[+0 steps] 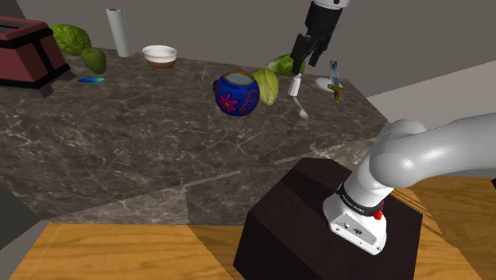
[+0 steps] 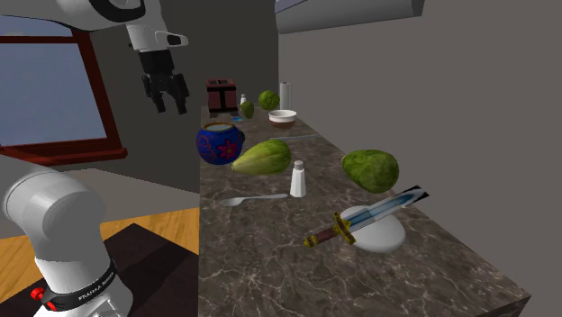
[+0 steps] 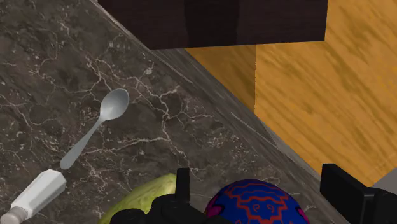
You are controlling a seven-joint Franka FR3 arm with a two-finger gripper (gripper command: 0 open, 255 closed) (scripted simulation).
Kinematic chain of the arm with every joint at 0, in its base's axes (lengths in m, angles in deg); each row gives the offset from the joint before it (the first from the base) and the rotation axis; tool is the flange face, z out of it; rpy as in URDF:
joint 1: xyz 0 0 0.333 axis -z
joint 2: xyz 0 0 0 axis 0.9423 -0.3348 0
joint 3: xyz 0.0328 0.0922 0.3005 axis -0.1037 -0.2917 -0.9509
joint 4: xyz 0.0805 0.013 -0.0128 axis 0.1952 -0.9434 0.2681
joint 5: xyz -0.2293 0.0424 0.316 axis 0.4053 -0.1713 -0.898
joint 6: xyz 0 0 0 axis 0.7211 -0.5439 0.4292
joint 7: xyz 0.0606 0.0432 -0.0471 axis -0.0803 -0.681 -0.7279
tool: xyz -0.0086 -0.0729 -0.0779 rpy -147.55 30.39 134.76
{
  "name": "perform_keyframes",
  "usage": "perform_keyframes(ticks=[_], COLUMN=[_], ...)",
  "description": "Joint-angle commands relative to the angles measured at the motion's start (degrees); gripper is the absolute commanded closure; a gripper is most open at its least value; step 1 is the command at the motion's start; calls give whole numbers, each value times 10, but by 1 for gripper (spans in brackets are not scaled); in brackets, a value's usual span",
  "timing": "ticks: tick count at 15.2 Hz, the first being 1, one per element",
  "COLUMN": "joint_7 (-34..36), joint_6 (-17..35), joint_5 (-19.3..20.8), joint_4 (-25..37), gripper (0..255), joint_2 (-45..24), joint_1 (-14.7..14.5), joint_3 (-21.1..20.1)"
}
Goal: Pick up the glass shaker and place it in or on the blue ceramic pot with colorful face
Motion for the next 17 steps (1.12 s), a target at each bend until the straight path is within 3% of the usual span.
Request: perform_keyframes(ticks=[1,9,17], joint_7=[0,-64,-125], joint_6=[0,86,163], joint_5=[0,48,73], joint_4=[0,4,50], gripper=[0,0,0], joint_2=[0,-92,-215], joint_1=[0,40,71], joint_3=[0,73,143])
